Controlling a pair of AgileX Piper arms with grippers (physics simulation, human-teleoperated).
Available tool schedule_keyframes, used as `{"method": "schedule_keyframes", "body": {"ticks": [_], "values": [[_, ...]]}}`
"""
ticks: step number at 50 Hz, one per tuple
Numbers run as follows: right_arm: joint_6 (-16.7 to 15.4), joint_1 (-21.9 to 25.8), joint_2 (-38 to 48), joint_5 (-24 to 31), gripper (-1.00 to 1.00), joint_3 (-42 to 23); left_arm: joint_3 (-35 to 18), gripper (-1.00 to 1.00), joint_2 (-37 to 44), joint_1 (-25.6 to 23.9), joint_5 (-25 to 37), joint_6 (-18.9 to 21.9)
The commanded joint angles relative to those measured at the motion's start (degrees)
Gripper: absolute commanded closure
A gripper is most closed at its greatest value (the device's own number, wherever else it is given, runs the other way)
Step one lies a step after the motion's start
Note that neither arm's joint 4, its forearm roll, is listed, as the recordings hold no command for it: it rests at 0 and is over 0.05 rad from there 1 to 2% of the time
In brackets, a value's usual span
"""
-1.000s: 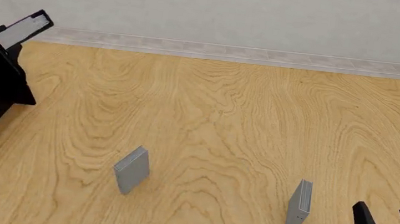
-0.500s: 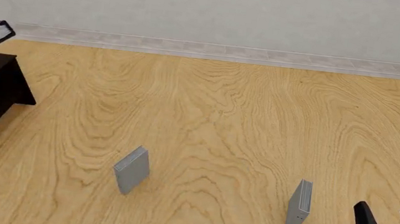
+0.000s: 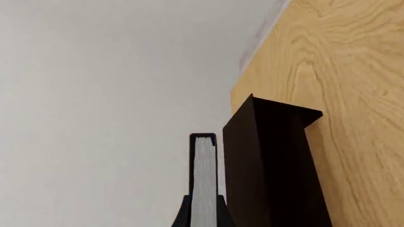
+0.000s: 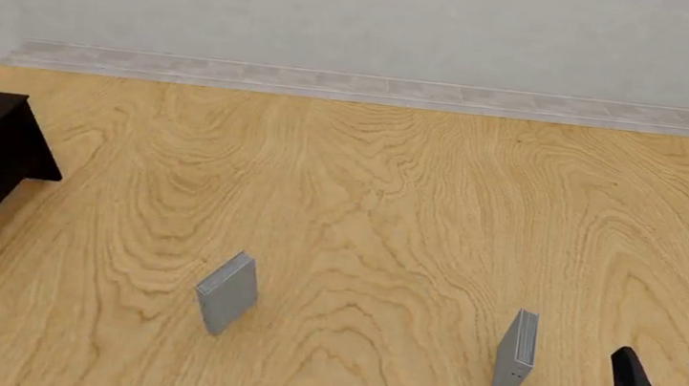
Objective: Pick up the book in the middle and place it on the cabinet shelf.
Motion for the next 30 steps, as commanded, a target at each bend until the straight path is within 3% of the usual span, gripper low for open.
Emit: {"method": "schedule_keyframes", "body": {"ticks": [1, 9, 20, 30], "values": [[0.1, -0.2, 0.0, 0.2, -1.0, 0.0, 3.5, 1.0, 1.5, 2.6, -7.5, 5.3], [-0.1, -0.1, 0.0, 0.2, -1.0, 0.0, 4.8, 1.0, 3.6, 3.7, -8.8, 3.7], [-0.3, 0.0, 0.0, 0.3, -1.0, 0.0, 8.7, 1.0, 9.4, 3.5, -17.3, 4.8], [-0.4, -0.3, 0.0, 0.6, -1.0, 0.0, 10.4, 1.0, 13.5, 3.8, -21.2, 4.5]]}}
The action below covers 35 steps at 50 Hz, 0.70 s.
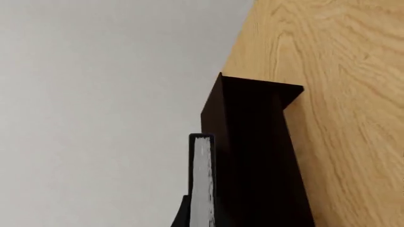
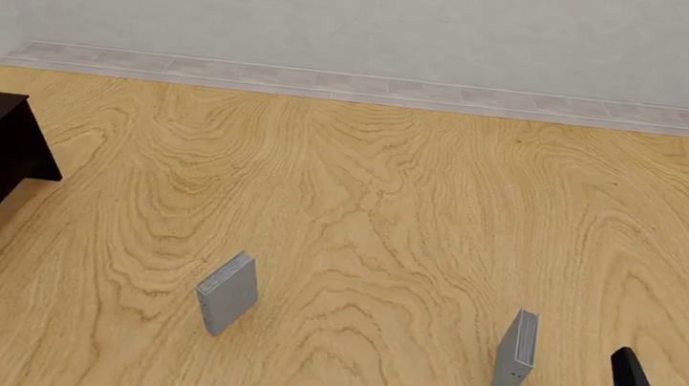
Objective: Pick up the book in the middle and place it on the cabinet shelf.
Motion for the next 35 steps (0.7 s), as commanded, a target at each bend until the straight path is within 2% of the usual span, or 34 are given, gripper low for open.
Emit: {"method": "schedule_keyframes", "body": {"ticks": [1, 4, 7, 14, 21, 22, 25, 28, 35], "values": [[-0.2, -0.2, 0.0, 0.3, -1.0, 0.0, 2.2, 1.0, 5.1, 0.6, -5.9, 0.9], [-0.2, -0.2, 0.0, 0.3, -1.0, 0.0, 2.9, 1.0, 5.9, 0.8, -6.8, 0.8], [-0.2, -0.1, 0.0, 0.4, -1.0, 0.0, 4.8, 1.0, 7.0, 0.4, -10.3, 3.2], [-0.3, -0.2, 0.0, 0.4, -1.0, 0.0, 4.1, 1.0, 9.8, 1.5, -10.0, 1.0], [-0.4, -0.2, 0.0, 0.5, -1.0, 0.0, 3.6, 1.0, 7.7, 0.9, -7.8, 0.9], [-0.4, -0.2, 0.0, 0.5, -1.0, 0.0, 3.7, -1.0, 7.6, 0.9, -7.6, 1.0], [-0.4, -0.1, 0.0, 0.5, -1.0, 0.0, 4.5, -1.0, 8.1, 1.0, -8.6, 3.0], [-0.4, -0.2, 0.0, 0.4, -1.0, 0.0, 3.4, -1.0, 6.8, 1.0, -5.3, 1.3], [-0.3, -0.2, 0.0, 0.4, -1.0, 0.0, 2.8, -1.0, 6.1, 1.2, -4.0, 0.5]]}}
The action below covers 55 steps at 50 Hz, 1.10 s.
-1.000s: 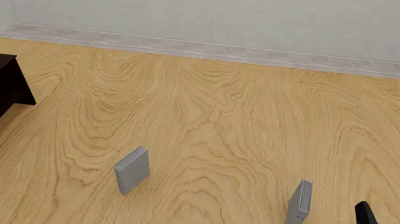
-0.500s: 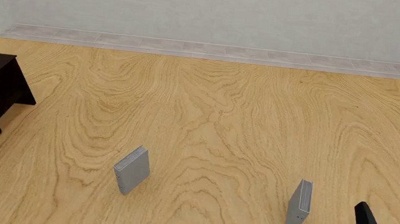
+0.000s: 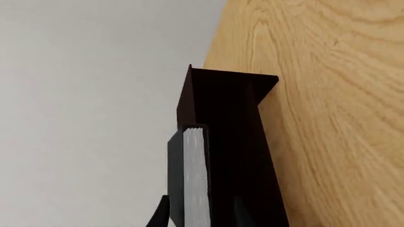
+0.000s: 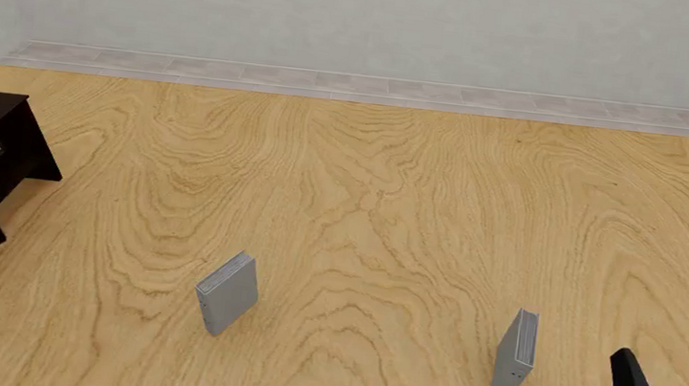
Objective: Pick up the book in the middle and place it on the cabinet shelf.
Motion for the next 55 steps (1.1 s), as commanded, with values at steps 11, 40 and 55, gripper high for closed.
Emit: {"method": "schedule_keyframes", "body": {"ticks": [11, 40, 55], "values": [[0.0, -0.1, 0.1, -0.1, -1.0, 0.0, 0.3, -1.0, -4.6, -1.5, 4.9, -2.2], [0.0, 0.1, 0.0, -0.4, -1.0, 0.0, 6.6, -1.0, -24.6, -8.7, 17.6, -10.8], [-0.1, 0.3, 0.0, -0.4, -1.0, 0.0, 4.4, -1.0, -41.3, -12.6, 29.4, -18.6]]}}
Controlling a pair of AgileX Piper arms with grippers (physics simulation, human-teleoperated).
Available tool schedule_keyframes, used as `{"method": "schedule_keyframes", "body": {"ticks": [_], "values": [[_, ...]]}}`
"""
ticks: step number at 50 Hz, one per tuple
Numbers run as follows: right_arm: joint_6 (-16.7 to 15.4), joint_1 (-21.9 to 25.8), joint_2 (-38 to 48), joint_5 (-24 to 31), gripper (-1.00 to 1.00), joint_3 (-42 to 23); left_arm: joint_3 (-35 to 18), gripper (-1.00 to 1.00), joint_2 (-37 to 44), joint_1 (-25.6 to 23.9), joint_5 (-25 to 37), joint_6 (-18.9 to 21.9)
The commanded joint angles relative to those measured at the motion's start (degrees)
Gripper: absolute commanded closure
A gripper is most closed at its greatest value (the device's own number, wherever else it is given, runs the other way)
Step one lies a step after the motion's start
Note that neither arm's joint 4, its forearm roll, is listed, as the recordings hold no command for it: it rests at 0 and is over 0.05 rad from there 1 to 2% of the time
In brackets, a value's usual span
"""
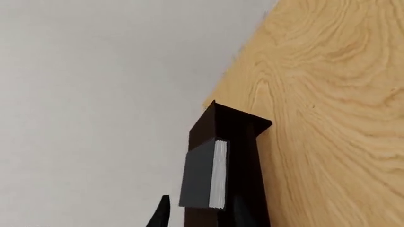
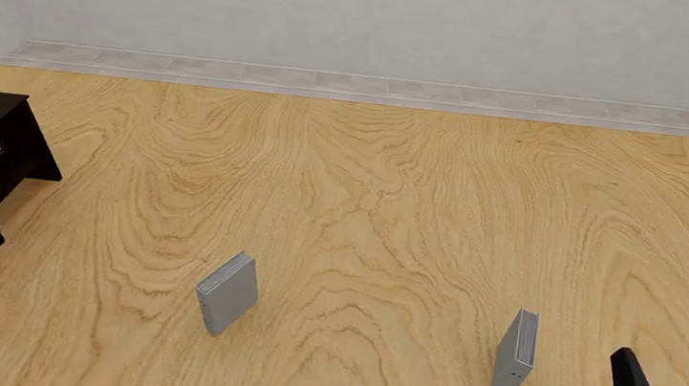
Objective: Pick up the book in the middle and place it on the cabinet shelf.
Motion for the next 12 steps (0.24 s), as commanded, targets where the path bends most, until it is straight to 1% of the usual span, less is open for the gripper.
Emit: {"method": "schedule_keyframes", "body": {"ticks": [1, 3, 4, 6, 7, 8, 9, 12], "values": [[-0.1, 0.0, 0.0, 0.0, -1.0, 0.0, -0.1, -1.0, -11.0, -2.9, 7.4, -4.9], [-0.1, 0.1, 0.0, 0.1, -1.0, 0.0, -0.4, -1.0, -13.8, -3.6, 9.5, -5.9], [-0.2, 0.2, 0.0, 0.2, -1.0, 0.0, -0.8, -1.0, -17.0, -4.6, 11.6, -7.2], [-0.3, 0.3, 0.0, 0.2, -1.0, 0.0, -1.1, -1.0, -19.9, -5.8, 14.3, -9.1], [-0.3, 0.3, 0.0, 0.2, -1.0, 0.0, -1.1, -1.0, -19.9, -5.8, 14.3, -9.1], [-0.4, 0.3, 0.0, 0.2, -1.0, 0.0, -1.2, -1.0, -21.2, -6.2, 15.4, -10.1], [-0.6, 0.4, 0.0, 0.3, -1.0, 0.0, -1.4, -1.0, -23.6, -6.8, 17.6, -12.3], [-0.8, 0.6, 0.0, 0.4, -1.0, 0.0, -1.4, -1.0, -27.2, -8.1, 21.1, -15.7]]}}
